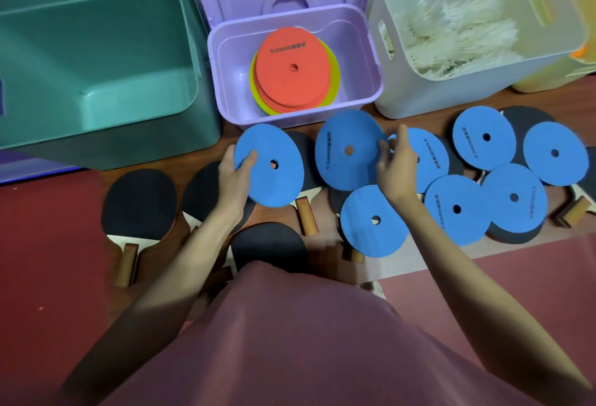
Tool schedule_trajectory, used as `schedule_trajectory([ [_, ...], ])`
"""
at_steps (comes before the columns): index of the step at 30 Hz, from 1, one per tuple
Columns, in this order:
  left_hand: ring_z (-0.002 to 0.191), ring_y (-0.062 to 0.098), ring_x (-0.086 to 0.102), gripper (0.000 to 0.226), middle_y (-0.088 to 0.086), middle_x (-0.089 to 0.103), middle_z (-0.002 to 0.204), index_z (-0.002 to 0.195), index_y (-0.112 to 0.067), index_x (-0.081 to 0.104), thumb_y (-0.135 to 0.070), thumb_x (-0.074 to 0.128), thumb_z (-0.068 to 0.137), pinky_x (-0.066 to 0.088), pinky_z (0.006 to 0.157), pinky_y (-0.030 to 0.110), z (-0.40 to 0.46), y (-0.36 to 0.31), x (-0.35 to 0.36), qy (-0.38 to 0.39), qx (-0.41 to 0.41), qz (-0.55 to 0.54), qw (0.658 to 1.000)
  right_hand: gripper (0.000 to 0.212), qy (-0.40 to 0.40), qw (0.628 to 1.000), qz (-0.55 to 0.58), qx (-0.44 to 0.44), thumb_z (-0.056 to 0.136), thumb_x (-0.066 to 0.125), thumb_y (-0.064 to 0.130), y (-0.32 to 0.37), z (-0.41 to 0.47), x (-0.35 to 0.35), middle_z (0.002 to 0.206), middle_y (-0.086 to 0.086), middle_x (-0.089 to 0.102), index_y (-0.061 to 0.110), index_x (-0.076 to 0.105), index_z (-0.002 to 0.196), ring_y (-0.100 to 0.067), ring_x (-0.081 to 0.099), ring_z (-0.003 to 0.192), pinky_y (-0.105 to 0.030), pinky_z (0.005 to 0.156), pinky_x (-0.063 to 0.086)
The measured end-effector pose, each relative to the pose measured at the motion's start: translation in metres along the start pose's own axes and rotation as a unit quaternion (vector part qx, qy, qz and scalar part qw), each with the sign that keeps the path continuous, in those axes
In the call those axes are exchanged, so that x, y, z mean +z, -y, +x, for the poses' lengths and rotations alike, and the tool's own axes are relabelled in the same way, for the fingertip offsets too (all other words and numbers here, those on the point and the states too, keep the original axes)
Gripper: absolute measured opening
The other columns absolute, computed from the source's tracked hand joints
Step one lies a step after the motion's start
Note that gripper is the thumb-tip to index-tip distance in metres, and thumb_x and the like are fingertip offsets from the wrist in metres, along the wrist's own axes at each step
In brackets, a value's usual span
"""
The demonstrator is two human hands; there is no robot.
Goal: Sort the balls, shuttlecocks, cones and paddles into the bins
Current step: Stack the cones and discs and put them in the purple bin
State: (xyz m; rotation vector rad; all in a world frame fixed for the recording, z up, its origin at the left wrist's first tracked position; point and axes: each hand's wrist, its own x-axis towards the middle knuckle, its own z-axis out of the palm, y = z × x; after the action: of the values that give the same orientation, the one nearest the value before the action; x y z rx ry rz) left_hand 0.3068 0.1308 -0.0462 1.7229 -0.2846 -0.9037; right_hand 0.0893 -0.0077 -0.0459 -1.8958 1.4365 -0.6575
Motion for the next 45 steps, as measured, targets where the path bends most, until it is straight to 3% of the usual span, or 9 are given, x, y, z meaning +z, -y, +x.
schedule_trajectory([
  [2, 0.084, 0.003, 0.061, 0.013, -0.007, 0.063, 0.094, 0.109, -0.015, 0.056, -0.016, 0.052, 0.096, 0.052, 0.068, 0.018, -0.003, 0.0, 0.0, -0.005, -0.01, -0.017, 1.0, 0.009, -0.031, 0.994, 0.106, 0.013, 0.095, 0.046, 0.013, 0.001, -0.006, 0.0, 0.067, 0.005, 0.043, 0.018, 0.04, 0.091, -0.004, 0.044, 0.056, -0.012, 0.054, 0.031],
  [5, 0.094, 0.014, 0.064, 0.012, -0.002, 0.065, 0.1, 0.106, -0.018, 0.059, -0.021, 0.051, 0.097, 0.054, 0.078, 0.029, -0.007, 0.003, 0.002, 0.011, -0.03, -0.046, 0.998, 0.014, 0.008, 0.974, 0.214, 0.071, 0.091, 0.049, 0.019, 0.007, -0.017, 0.005, 0.067, 0.002, 0.049, 0.03, 0.044, 0.086, -0.012, 0.047, 0.061, -0.025, 0.057, 0.039],
  [13, 0.105, 0.019, 0.065, 0.047, 0.002, 0.068, 0.116, 0.122, -0.018, 0.061, -0.052, 0.039, 0.097, 0.056, 0.085, 0.037, -0.031, 0.005, 0.028, 0.076, -0.091, -0.076, 0.99, 0.009, 0.086, 0.96, 0.248, 0.1, 0.096, 0.05, 0.007, 0.012, -0.06, 0.026, 0.06, -0.002, 0.048, 0.012, 0.047, 0.09, -0.004, 0.044, 0.046, -0.02, 0.043, 0.037],
  [18, 0.104, 0.022, 0.065, 0.03, 0.006, 0.068, 0.115, 0.118, -0.012, 0.059, -0.016, 0.065, 0.089, 0.056, 0.086, 0.041, -0.049, 0.014, 0.03, 0.117, -0.063, -0.06, 0.989, 0.006, 0.081, 0.973, 0.189, 0.107, 0.093, 0.057, 0.013, -0.005, -0.078, 0.023, 0.067, 0.004, 0.052, 0.013, 0.051, 0.091, -0.005, 0.05, 0.054, -0.017, 0.049, 0.04],
  [23, 0.105, 0.022, 0.064, 0.024, 0.006, 0.067, 0.115, 0.112, -0.015, 0.06, -0.014, 0.064, 0.089, 0.053, 0.091, 0.045, -0.058, 0.023, 0.035, 0.134, -0.052, -0.025, 0.989, 0.008, 0.065, 0.984, 0.089, 0.138, 0.09, 0.059, 0.013, -0.038, -0.089, 0.012, 0.075, -0.009, 0.064, 0.005, 0.06, 0.092, -0.018, 0.061, 0.066, -0.031, 0.065, 0.049],
  [28, 0.099, 0.016, 0.066, 0.021, 0.0, 0.068, 0.109, 0.108, -0.02, 0.06, -0.014, 0.064, 0.089, 0.055, 0.086, 0.039, -0.061, 0.024, 0.04, 0.134, -0.046, -0.008, 0.99, 0.05, 0.066, 0.965, -0.066, 0.245, 0.085, 0.067, 0.021, -0.075, -0.095, -0.005, 0.121, -0.02, 0.047, 0.0, 0.046, 0.125, -0.033, 0.047, 0.113, -0.039, 0.094, 0.043],
  [31, 0.1, 0.017, 0.066, 0.019, 0.0, 0.068, 0.109, 0.105, -0.022, 0.06, -0.015, 0.065, 0.089, 0.055, 0.086, 0.038, -0.061, 0.024, 0.042, 0.139, -0.043, -0.003, 0.989, 0.074, 0.102, 0.945, -0.154, 0.27, 0.081, 0.072, 0.036, -0.084, -0.096, -0.009, 0.129, -0.025, 0.038, -0.002, 0.037, 0.133, -0.04, 0.037, 0.121, -0.042, 0.101, 0.037],
  [41, 0.099, 0.018, 0.066, 0.016, 0.0, 0.068, 0.107, 0.1, -0.024, 0.06, -0.014, 0.065, 0.088, 0.056, 0.084, 0.037, -0.061, 0.022, 0.045, 0.133, -0.028, 0.006, 0.991, 0.085, 0.127, 0.92, -0.241, 0.282, 0.074, 0.074, 0.049, -0.079, -0.09, -0.012, 0.13, -0.024, 0.039, -0.005, 0.035, 0.128, -0.04, 0.037, 0.12, -0.041, 0.1, 0.033],
  [45, 0.095, 0.013, 0.066, 0.015, -0.001, 0.068, 0.104, 0.098, -0.024, 0.059, -0.014, 0.065, 0.089, 0.057, 0.081, 0.034, -0.06, 0.021, 0.043, 0.113, -0.011, 0.017, 0.993, 0.041, 0.102, 0.952, -0.192, 0.214, 0.086, 0.065, 0.018, -0.078, -0.084, -0.027, 0.106, -0.022, 0.051, -0.001, 0.036, 0.107, -0.04, 0.053, 0.096, -0.046, 0.075, 0.044],
])
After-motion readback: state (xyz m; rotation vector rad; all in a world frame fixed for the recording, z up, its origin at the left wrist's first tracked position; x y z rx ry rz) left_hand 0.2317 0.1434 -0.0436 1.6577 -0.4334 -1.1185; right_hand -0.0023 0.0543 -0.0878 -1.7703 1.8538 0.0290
